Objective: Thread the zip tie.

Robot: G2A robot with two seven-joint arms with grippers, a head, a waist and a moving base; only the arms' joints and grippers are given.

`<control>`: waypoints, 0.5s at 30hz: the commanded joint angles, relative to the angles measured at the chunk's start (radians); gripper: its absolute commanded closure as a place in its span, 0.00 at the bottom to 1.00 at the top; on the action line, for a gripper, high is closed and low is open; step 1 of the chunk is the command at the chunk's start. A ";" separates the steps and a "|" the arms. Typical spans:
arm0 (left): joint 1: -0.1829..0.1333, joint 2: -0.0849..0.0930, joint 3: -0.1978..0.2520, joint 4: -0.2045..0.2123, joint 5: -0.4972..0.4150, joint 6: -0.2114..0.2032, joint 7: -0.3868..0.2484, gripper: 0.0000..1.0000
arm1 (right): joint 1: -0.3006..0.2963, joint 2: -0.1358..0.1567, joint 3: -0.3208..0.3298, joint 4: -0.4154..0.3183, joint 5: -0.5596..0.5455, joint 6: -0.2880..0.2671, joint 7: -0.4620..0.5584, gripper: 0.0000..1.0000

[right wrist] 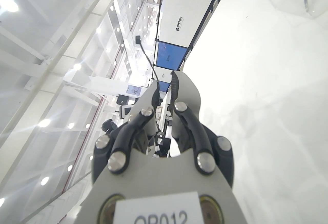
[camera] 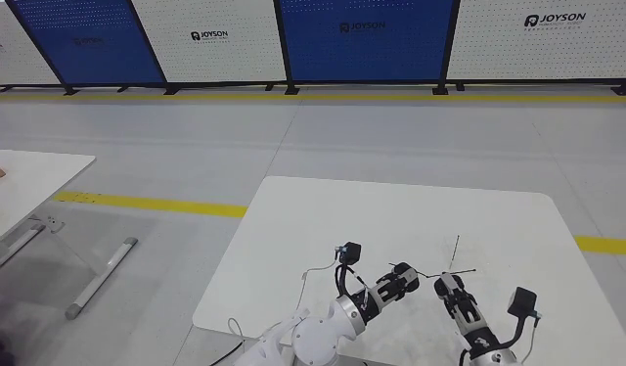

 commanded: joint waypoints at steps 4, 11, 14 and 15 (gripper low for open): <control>-0.001 0.000 0.000 0.003 -0.001 -0.002 0.000 1.00 | 0.002 -0.001 -0.002 -0.002 -0.003 0.004 -0.005 0.86; -0.002 0.000 0.000 0.005 0.001 -0.003 -0.004 1.00 | 0.003 -0.001 -0.003 -0.008 -0.010 0.007 -0.007 0.87; -0.001 0.000 0.000 0.004 0.005 -0.002 -0.005 1.00 | 0.002 -0.001 -0.003 -0.011 -0.011 0.006 -0.008 0.84; -0.001 0.000 0.000 0.004 0.006 -0.002 -0.005 1.00 | 0.002 -0.001 -0.002 -0.012 -0.012 0.006 -0.008 0.85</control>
